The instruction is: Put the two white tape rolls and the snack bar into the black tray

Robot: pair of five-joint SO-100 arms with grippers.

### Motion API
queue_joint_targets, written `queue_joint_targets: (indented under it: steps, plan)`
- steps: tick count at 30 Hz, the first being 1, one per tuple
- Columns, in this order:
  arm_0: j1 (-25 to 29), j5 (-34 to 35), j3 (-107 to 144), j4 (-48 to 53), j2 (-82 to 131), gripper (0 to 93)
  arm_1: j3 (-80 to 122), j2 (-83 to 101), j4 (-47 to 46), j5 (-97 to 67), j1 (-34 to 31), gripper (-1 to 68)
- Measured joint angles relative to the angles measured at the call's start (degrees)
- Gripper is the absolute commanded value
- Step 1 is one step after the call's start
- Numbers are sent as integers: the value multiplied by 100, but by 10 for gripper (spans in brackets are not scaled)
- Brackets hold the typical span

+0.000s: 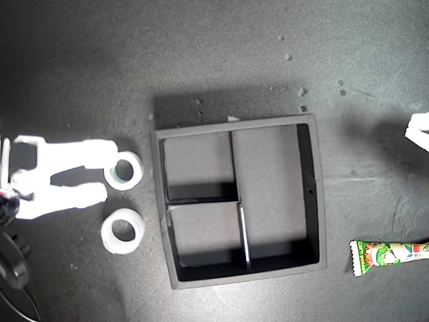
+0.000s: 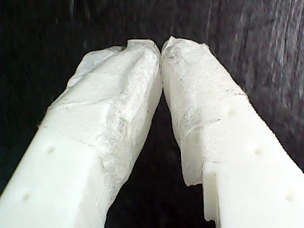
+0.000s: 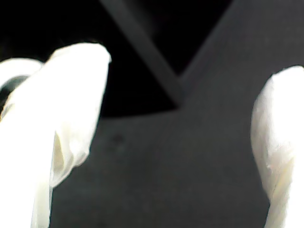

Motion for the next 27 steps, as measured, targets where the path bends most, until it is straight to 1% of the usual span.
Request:
queue_joint_targets:
  steps: [2,4,6,7,11,14,18,24,27]
  plan:
    - [105,0,-888,308,-1063,220,0,0,-738,-1081,-158,83]
    - [141,-44,-1898,809,-2338,217,0,0,-1582,-2232,-439,141]
    - [141,-193,-2786,1248,-3639,215,-97,0,-2101,-3252,-729,166]
    - [123,-290,-3041,1354,-4192,212,-220,0,-2127,-3639,-835,176]
    - [334,-580,-3190,1433,-5344,188,-519,0,-1960,-4482,-1292,178]
    - [501,-721,-3199,1433,-5669,180,-598,0,-1819,-4667,-1512,172]
    - [562,-835,-3199,1336,-5748,173,-606,0,-1802,-4729,-1679,167]
    - [589,-835,-3146,1178,-5871,167,-448,0,-1767,-4157,-1362,166]
    - [659,-835,-3067,1099,-5977,166,-448,0,-1767,-4052,-1371,167]
